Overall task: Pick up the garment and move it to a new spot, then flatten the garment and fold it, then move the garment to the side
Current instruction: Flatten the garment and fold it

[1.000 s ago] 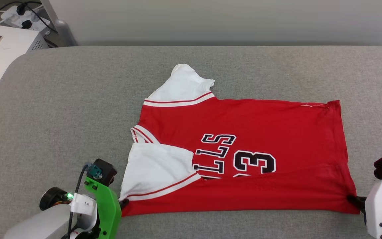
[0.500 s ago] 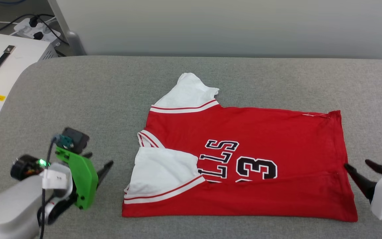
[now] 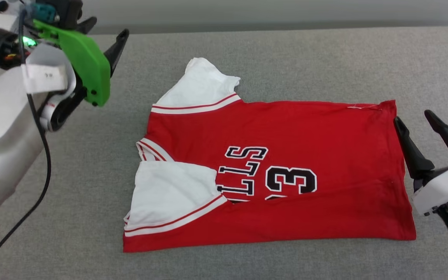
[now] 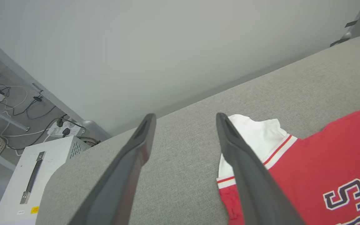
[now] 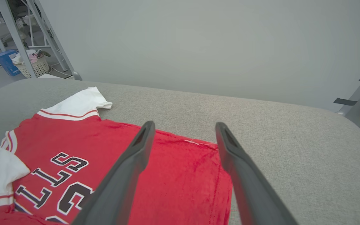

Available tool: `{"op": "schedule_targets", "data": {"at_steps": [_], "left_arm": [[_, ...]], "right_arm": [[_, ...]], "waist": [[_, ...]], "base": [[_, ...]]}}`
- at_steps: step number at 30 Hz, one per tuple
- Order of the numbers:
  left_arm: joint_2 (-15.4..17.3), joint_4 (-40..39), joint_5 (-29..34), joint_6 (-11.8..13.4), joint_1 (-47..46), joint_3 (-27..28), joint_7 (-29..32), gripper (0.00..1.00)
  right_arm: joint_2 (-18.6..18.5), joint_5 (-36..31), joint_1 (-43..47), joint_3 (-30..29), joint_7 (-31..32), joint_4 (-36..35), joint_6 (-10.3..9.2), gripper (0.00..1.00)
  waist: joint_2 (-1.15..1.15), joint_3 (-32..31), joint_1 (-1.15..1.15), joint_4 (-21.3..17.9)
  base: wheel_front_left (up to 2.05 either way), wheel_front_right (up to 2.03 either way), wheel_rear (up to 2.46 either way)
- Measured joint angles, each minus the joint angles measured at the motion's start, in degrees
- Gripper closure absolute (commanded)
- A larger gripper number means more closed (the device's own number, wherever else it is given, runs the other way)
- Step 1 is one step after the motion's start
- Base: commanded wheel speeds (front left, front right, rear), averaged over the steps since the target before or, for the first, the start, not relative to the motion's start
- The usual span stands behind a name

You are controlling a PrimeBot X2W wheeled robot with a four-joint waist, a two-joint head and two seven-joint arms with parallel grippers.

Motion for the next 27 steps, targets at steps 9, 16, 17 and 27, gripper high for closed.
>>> {"op": "schedule_targets", "data": {"at_steps": [9, 16, 17, 27], "left_arm": [[-6.8, 11.0, -5.3, -5.6, -13.1, -2.0, 20.9, 0.0], [-9.5, 17.3, -6.9, -6.3, -18.8, -3.8, 27.8, 0.0], [-9.8, 17.9, -6.9, -6.4, -19.0, -4.3, 28.2, 0.0], [-10.1, 22.2, -5.4, -6.6, -19.5, -9.4, 30.3, 0.0]], "right_arm": [[-0.1, -0.2, -6.2, 2.9, -1.4, -0.4, 0.0, 0.0], [-0.3, -0.2, -10.5, 5.2, -3.0, 0.6, 0.0, 0.0], [-0.4, -0.2, -10.9, 5.4, -3.1, 0.7, 0.0, 0.0], [-1.2, 0.0, -13.2, 6.9, -5.2, 2.9, 0.0, 0.0]], "waist": [[0.0, 8.4, 0.01, -3.3], [0.0, 14.5, 0.01, -6.1], [0.0, 15.2, 0.01, -6.5], [0.0, 20.7, 0.01, -10.4]], "base": [[0.0, 0.0, 0.0], [0.0, 0.0, 0.0], [0.0, 0.0, 0.0], [0.0, 0.0, 0.0]]}}
